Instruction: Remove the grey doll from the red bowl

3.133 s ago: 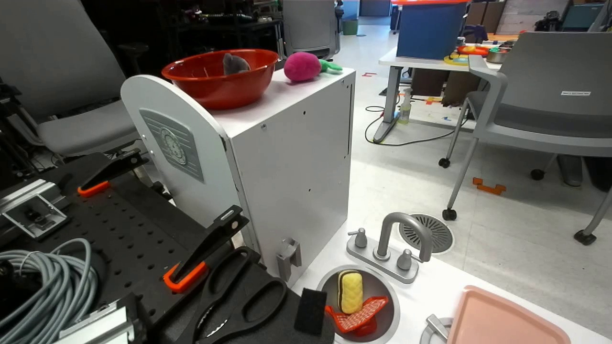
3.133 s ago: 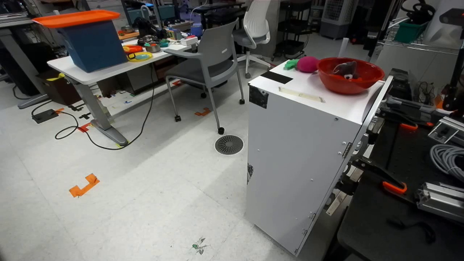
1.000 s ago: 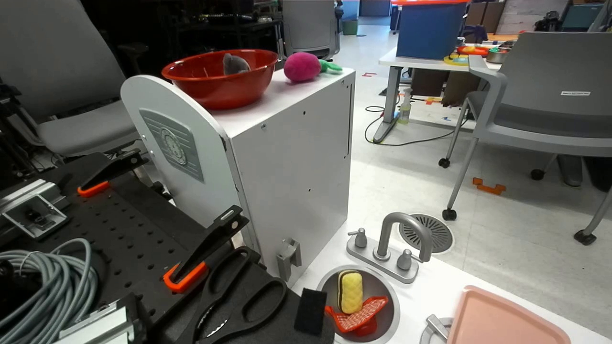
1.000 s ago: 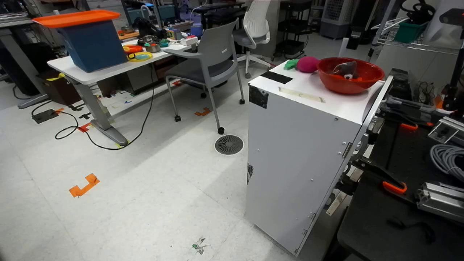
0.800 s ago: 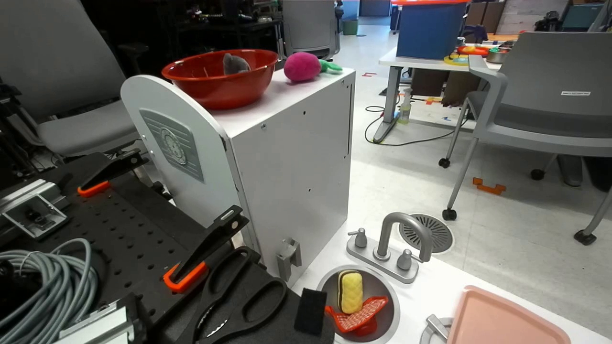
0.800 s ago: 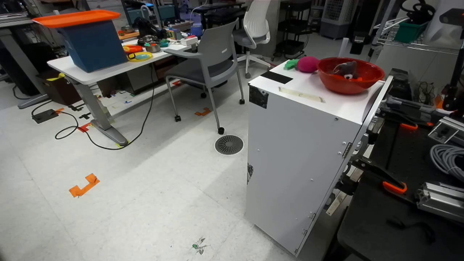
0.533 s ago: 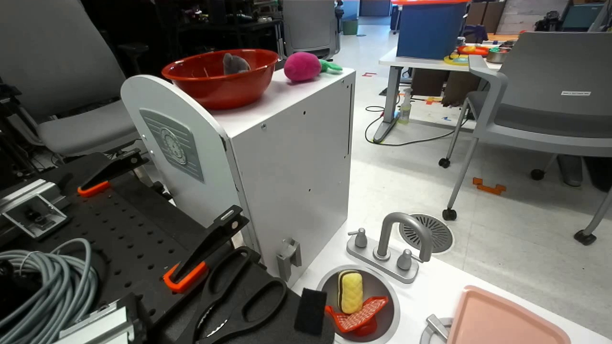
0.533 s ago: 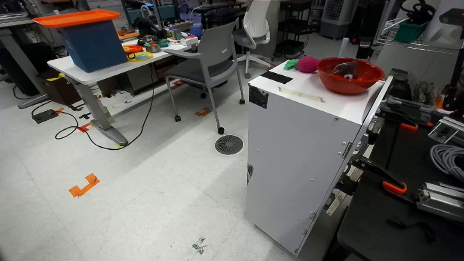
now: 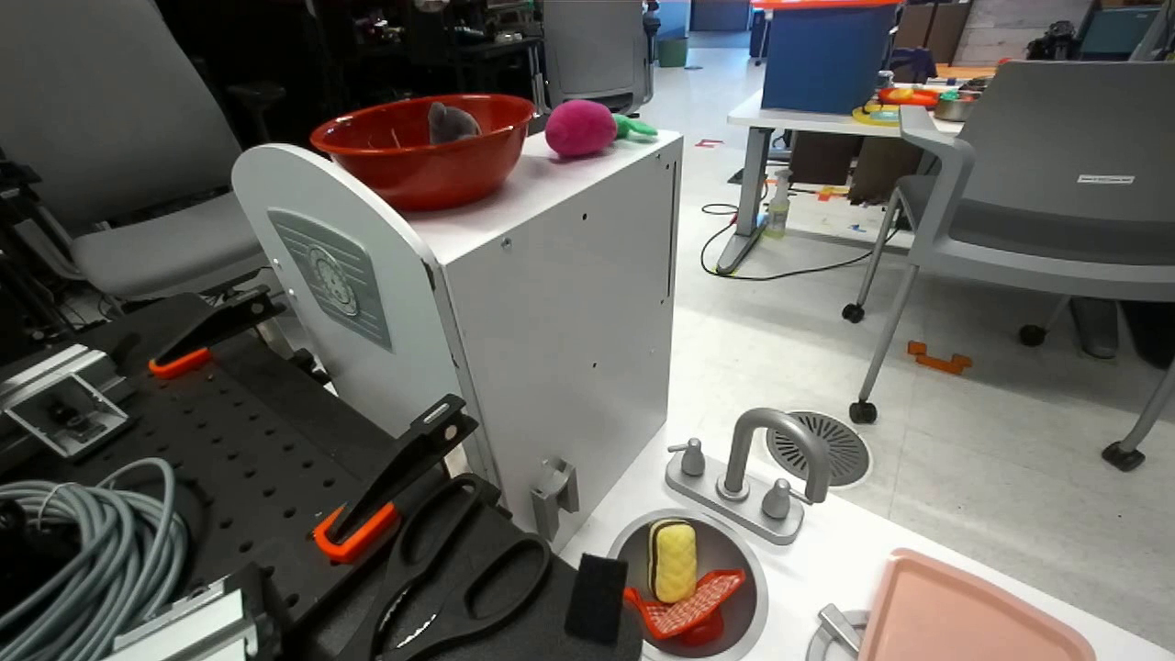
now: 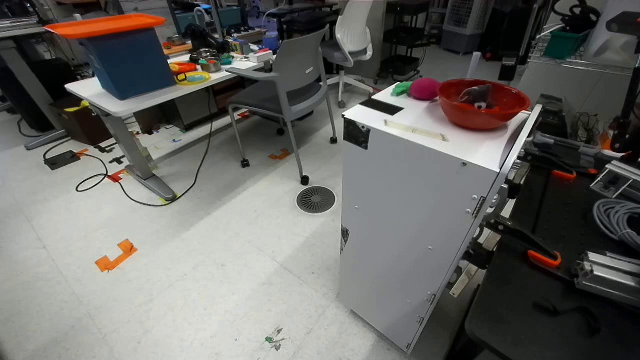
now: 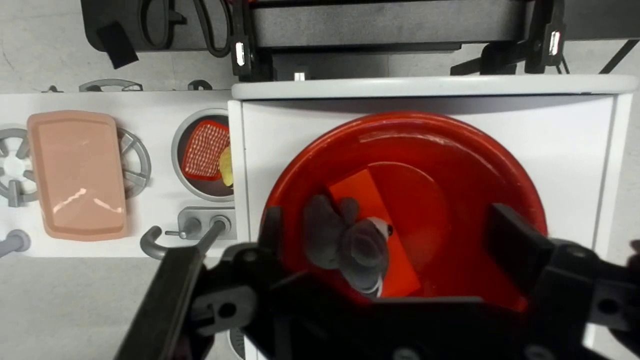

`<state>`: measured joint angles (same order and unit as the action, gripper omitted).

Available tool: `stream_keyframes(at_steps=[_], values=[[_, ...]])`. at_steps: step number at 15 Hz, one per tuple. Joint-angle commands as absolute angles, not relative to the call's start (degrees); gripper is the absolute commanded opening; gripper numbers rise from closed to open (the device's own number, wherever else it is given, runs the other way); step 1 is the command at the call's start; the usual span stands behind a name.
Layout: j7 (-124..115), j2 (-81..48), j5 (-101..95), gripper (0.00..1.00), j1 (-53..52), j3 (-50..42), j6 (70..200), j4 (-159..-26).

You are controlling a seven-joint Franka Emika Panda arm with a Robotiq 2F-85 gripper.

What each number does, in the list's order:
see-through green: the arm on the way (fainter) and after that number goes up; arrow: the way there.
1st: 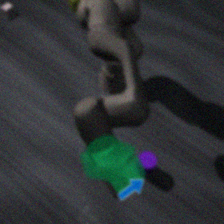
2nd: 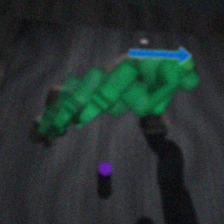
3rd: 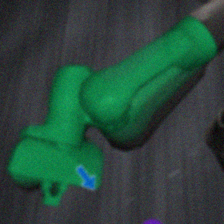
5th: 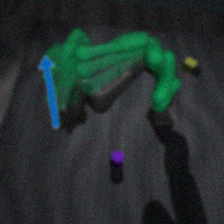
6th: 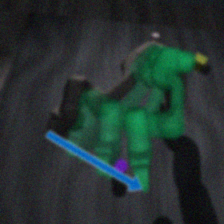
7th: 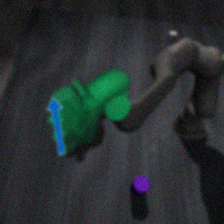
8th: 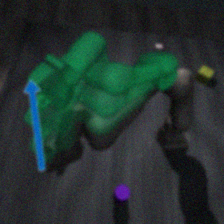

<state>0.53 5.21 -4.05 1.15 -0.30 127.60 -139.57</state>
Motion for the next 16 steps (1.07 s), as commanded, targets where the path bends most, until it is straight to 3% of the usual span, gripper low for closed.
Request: stream_keyframes(at_steps=[1, 16], values=[[-0.99, 4.6, -5.54, 1.0, 2.12, -1.18, 128.46, -139.34], [1.19, 4.51, -8.61, 1.0, 0.74, 0.03, 139.9, -140.04]])
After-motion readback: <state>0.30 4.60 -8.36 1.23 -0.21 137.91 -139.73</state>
